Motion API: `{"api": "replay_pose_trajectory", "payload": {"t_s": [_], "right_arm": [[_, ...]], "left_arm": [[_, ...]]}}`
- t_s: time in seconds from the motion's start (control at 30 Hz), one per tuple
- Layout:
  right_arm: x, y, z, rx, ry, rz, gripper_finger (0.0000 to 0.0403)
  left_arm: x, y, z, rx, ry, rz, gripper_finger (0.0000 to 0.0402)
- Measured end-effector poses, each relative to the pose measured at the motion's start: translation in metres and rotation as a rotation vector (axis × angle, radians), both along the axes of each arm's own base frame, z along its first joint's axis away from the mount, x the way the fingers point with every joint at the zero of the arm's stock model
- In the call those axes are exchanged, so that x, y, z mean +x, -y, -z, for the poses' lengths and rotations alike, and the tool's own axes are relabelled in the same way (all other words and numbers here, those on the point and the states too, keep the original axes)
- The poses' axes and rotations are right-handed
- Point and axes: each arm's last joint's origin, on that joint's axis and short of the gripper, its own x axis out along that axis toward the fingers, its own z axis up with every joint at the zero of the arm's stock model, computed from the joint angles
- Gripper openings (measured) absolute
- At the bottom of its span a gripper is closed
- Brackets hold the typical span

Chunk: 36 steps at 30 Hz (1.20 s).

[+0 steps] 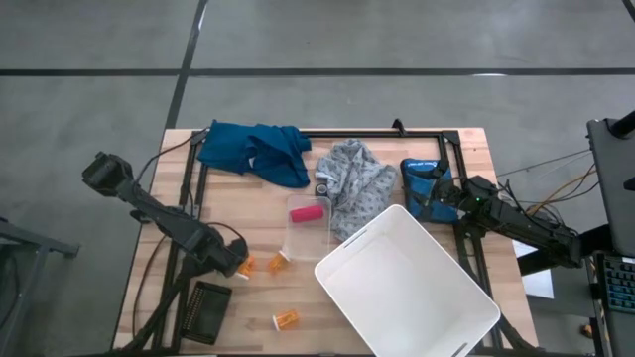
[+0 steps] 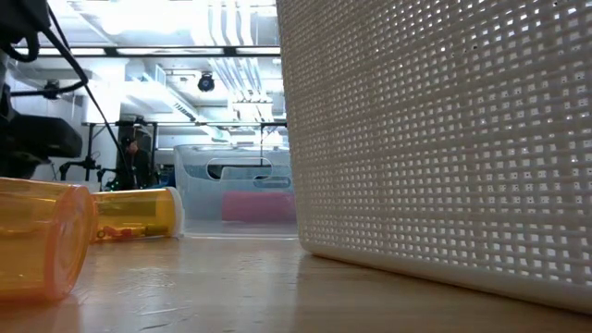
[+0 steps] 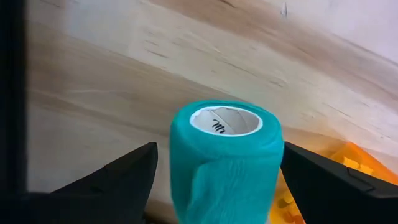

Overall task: Pick & Place Medicine items
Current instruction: Put the light green bandage into the transparent bin

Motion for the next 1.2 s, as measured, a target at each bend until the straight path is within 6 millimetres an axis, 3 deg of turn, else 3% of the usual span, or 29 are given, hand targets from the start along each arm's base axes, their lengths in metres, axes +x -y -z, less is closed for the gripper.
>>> {"api": "replay_pose_trajectory", "payload": {"t_s": [0.37,0.9,1.2], "right_arm": [[0.0000,0.0000,0.0000,0.001,0.000,0.000,0.0240],[0.0000,0.0000,-0.0001,-0.001,0.000,0.000,0.0240],[0.0000,0.0000,-0.0001,0.000,0.000,0.000,0.0240]], "left_arm": [[-0.0008,-0.0001,0.0052,-0.027,0.013,0.003,0.0325],[-0.0006,0.0004,0.0046,-0.039,0.010,0.006,0.0196],[-0.0011,-0.0001,-0.0017,-0.066,0.052,0.006,0.0195]]}}
